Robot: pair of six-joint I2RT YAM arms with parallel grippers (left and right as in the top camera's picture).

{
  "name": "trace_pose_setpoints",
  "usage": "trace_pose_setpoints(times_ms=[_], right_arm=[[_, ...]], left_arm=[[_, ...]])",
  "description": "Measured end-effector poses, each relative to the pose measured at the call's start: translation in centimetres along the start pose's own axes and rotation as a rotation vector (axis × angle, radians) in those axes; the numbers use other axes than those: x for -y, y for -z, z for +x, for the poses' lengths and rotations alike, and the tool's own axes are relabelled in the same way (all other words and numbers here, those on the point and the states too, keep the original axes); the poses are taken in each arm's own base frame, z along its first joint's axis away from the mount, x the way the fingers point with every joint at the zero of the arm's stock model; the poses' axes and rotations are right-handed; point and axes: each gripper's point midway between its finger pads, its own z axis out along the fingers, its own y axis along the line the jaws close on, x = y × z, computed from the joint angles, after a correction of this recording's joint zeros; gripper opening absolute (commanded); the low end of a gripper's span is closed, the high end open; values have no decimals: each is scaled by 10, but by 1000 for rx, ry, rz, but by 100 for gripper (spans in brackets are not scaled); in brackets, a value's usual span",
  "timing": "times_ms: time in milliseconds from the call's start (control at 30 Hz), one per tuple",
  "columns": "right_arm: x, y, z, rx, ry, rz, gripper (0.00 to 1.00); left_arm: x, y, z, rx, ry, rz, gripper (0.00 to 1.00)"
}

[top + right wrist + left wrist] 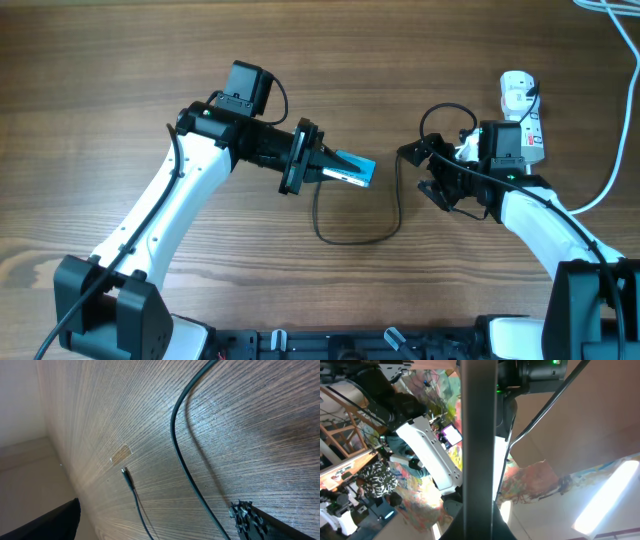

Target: Plug charger to phone and switch on socket

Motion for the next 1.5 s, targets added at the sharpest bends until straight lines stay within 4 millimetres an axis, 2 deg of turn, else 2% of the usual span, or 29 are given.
trace_pose_setpoints(times_ms=[633,767,1000,1200,1300,1500], right_arm=[[0,0,0,0,0,0,100],[0,0,0,0,0,0,100],[0,0,0,0,0,0,100],[0,0,0,0,0,0,100],[0,0,0,0,0,0,99],[0,0,0,0,0,0,100]], left_arm=[[-5,0,-6,39,13,-16,4],[-10,2,-24,141,-30,-49,4],[-21,17,-72,429,-90,-143,4],[-22,41,-110,653,-365,-285,4],[-21,56,-126,761,-487,-376,4],[-42,112,-166,1136,-554,-724,4]])
